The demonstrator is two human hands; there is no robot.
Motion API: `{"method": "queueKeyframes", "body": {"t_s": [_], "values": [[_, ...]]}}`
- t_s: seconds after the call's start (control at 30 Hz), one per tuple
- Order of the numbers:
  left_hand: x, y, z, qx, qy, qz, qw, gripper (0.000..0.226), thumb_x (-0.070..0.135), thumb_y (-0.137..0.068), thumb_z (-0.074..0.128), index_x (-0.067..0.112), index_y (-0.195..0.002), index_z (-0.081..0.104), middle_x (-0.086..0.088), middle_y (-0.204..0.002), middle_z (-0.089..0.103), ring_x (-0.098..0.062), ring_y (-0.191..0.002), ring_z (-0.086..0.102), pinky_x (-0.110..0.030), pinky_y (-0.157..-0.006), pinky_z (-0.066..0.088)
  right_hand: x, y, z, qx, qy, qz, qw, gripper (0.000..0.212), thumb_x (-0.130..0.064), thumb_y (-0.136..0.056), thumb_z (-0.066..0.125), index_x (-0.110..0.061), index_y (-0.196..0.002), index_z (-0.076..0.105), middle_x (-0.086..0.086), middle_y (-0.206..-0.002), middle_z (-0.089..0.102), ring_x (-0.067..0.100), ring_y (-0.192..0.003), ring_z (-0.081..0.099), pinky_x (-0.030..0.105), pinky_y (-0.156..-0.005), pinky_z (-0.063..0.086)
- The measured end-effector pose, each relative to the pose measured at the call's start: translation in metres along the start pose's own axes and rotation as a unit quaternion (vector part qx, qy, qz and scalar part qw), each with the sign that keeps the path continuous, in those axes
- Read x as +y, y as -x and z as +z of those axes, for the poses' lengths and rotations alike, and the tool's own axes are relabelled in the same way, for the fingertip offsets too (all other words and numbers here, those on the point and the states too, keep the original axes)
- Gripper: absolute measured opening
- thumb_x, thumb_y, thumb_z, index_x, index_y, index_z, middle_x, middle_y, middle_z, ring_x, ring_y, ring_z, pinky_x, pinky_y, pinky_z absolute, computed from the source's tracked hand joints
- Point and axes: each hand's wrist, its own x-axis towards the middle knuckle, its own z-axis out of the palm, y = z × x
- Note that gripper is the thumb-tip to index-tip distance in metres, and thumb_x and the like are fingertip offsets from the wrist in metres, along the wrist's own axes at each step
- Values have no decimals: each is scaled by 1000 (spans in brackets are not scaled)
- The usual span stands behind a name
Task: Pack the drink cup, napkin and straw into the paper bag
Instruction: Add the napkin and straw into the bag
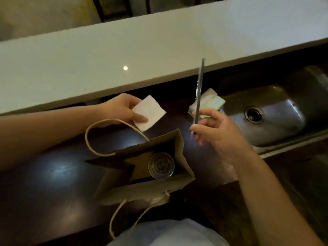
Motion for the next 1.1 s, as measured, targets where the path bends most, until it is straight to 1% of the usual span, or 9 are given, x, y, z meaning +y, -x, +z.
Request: {"method": "queueKeyframes", "body": {"t_s": [0.07,0.17,0.33,0.47,0.6,0.73,0.8,0.93,1.1], "values": [[13,36,-13,76,-3,7,997,5,20,-80,75,18,-84,74,5,-72,72,-3,-61,63,-14,-57,50,-20,8,2,-58,-16,-41,997,22,9,-83,67,-3,-102,67,9,-72,67,19,-62,65,25,-54,54],[25,89,-12,198,56,46,977,9,22,-83,71,20,-75,72,12,-60,71,4,-54,60,-9,-53,47,-41,20,13,-133,-10,-75,988,15,6,-84,66,3,-98,69,19,-85,68,23,-72,67,27,-64,59],[37,174,16,320,103,147,930,19,30,-82,68,12,-86,75,-18,-87,75,-15,-75,67,-34,-73,52,-55,36,35,-228,106,-120,961,17,5,-88,63,5,-103,70,30,-93,70,32,-82,71,37,-76,60],[31,204,45,201,72,90,973,33,46,-81,62,15,-84,73,-18,-78,71,-41,-75,66,-53,-66,52,-49,38,49,-295,281,-143,902,17,-9,-90,67,-9,-105,74,11,-90,77,21,-86,74,33,-81,60],[8,180,67,101,-56,-31,993,26,34,-90,52,22,-68,60,0,-71,63,-20,-72,65,-41,-68,51,-37,32,73,-283,539,-201,767,13,-20,-93,60,-21,-96,72,-2,-85,70,15,-80,67,36,-71,56],[-4,155,78,69,-139,-109,982,24,19,-96,39,14,-88,60,-10,-106,59,-28,-101,60,-39,-90,49,-22,21,85,-246,702,-150,651,20,-16,-95,51,-21,-108,65,5,-94,59,27,-84,62,35,-65,49],[-7,148,82,41,-157,-139,977,25,15,-95,38,3,-94,60,-14,-103,59,-31,-98,60,-36,-79,47,-17,17,86,-234,752,-135,601,26,-11,-92,52,-18,-114,64,9,-102,63,31,-88,64,40,-71,55],[-13,138,87,8,-171,-189,967,18,14,-94,42,14,-78,50,-5,-76,55,-17,-64,51,-25,-53,38,-5,6,94,-218,803,-105,544,29,-5,-90,58,-14,-116,64,10,-111,66,31,-98,65,41,-79,56],[-4,119,90,-125,-288,-224,923,28,9,-90,53,6,-116,59,-3,-87,58,-20,-86,56,-27,-74,42,32,-12,113,-221,856,-37,467,30,-13,-91,59,-16,-121,62,8,-121,63,31,-111,60,40,-88,51]]}}
